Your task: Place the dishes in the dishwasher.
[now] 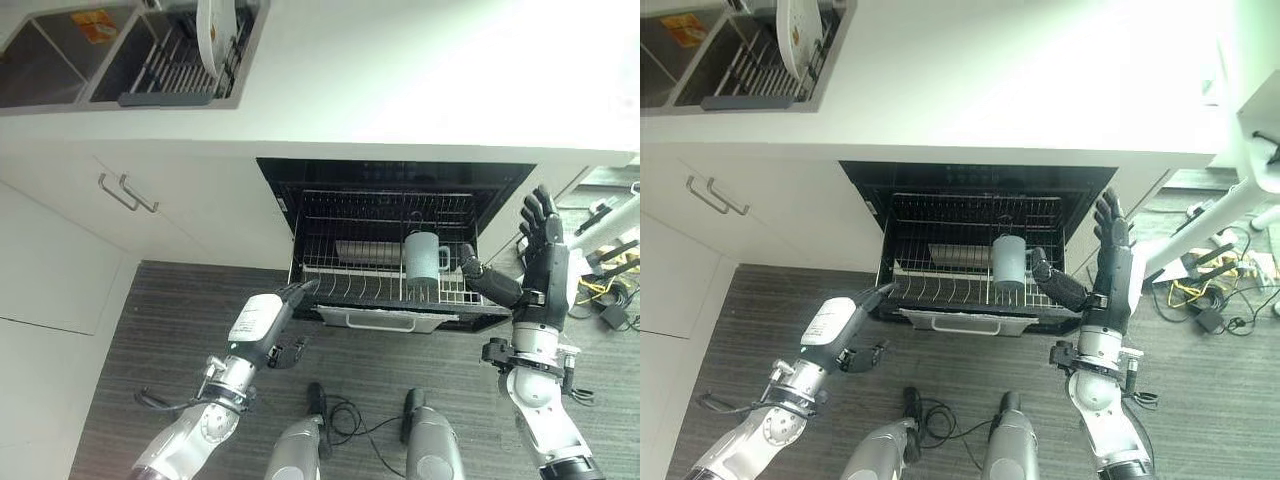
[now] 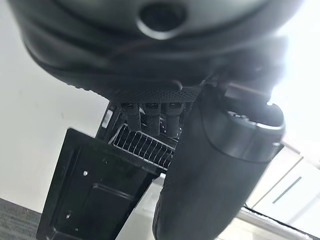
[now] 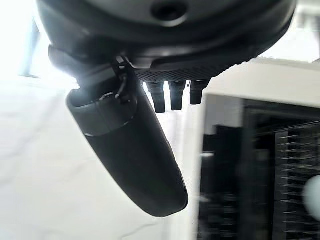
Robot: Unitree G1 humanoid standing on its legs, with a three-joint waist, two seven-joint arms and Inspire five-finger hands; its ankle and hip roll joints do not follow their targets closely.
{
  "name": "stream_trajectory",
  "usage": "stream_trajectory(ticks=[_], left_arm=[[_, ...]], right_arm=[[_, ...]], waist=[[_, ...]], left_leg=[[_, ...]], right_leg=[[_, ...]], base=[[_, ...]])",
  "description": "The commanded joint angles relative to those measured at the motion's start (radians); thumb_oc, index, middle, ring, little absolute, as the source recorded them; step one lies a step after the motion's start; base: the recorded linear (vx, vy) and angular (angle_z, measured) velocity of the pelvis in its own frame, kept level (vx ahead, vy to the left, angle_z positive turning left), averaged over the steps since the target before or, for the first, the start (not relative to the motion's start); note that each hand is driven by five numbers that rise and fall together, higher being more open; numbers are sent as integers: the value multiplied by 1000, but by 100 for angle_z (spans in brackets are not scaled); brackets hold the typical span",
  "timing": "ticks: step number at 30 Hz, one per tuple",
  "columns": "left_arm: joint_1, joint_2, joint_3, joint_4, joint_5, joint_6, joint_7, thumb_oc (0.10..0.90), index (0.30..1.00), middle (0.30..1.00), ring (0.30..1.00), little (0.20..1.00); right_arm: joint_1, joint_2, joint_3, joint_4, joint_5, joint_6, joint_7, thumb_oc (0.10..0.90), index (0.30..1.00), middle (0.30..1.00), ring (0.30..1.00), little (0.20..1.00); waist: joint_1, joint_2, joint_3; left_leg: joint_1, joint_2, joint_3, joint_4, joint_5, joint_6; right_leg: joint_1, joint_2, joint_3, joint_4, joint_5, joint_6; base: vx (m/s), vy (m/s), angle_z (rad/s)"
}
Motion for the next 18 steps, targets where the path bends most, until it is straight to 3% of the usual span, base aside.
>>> stream_trajectory(ticks=[1, 5, 7, 9, 11, 13, 18], left_arm=[[-33, 10, 53, -76, 0, -52, 130, 800, 900, 900, 900, 900], [-13, -13, 70, -62, -40, -69, 210, 800, 900, 900, 900, 900], [-4, -40, 101, -64, -113, -116, 283, 800, 900, 900, 900, 900], [-1, -65, 131, -76, -195, -167, 305, 800, 900, 900, 900, 900], [-6, -93, 159, -82, -278, -231, 299, 800, 900, 900, 900, 900], [-17, -141, 210, -105, -406, -312, 243, 800, 900, 900, 900, 900], [-20, -198, 280, -160, -631, -322, 243, 800, 900, 900, 900, 900]], right_arm=[[-48, -43, -64, -119, 11, -170, 41, 800, 900, 900, 900, 900], [-53, -49, -70, -175, 61, -184, 94, 800, 900, 900, 900, 900], [-55, -52, -72, -202, 149, -183, 174, 800, 900, 900, 900, 900], [-48, -47, -77, -218, 216, -164, 235, 800, 900, 900, 900, 900], [-41, -37, -79, -226, 242, -157, 284, 800, 900, 900, 900, 900], [-36, -27, -72, -235, 270, -166, 340, 800, 900, 900, 900, 900], [-37, -20, -72, -233, 316, -139, 347, 800, 900, 900, 900, 900]], waist=[[15, -2, -79], [31, -16, -101], [41, -24, -111], [45, -31, -114], [45, -37, -114], [49, -56, -116], [62, -57, -141]], left_leg=[[30, 57, 82, 147, -240, -2], [41, 69, 52, 147, -235, -18], [46, 63, 21, 147, -229, -22], [58, 63, 39, 147, -223, -25], [58, 70, 73, 147, -206, -26], [64, 109, 113, 147, -179, -44], [63, 134, 12, 147, -177, -60]], right_leg=[[111, 35, -11, -51, -115, 25], [144, 68, -15, -51, -142, 1], [151, 91, -1, -51, -150, -18], [163, 92, -9, -51, -155, -25], [170, 86, -31, -51, -147, -28], [184, 56, -60, -51, -133, -20], [164, 20, -20, -51, -115, 2]], base=[[95, -96, 11], [77, -78, 16], [47, -41, 15], [15, 16, 27], [-36, 72, 57], [-4, 263, 73], [88, 447, 54]])
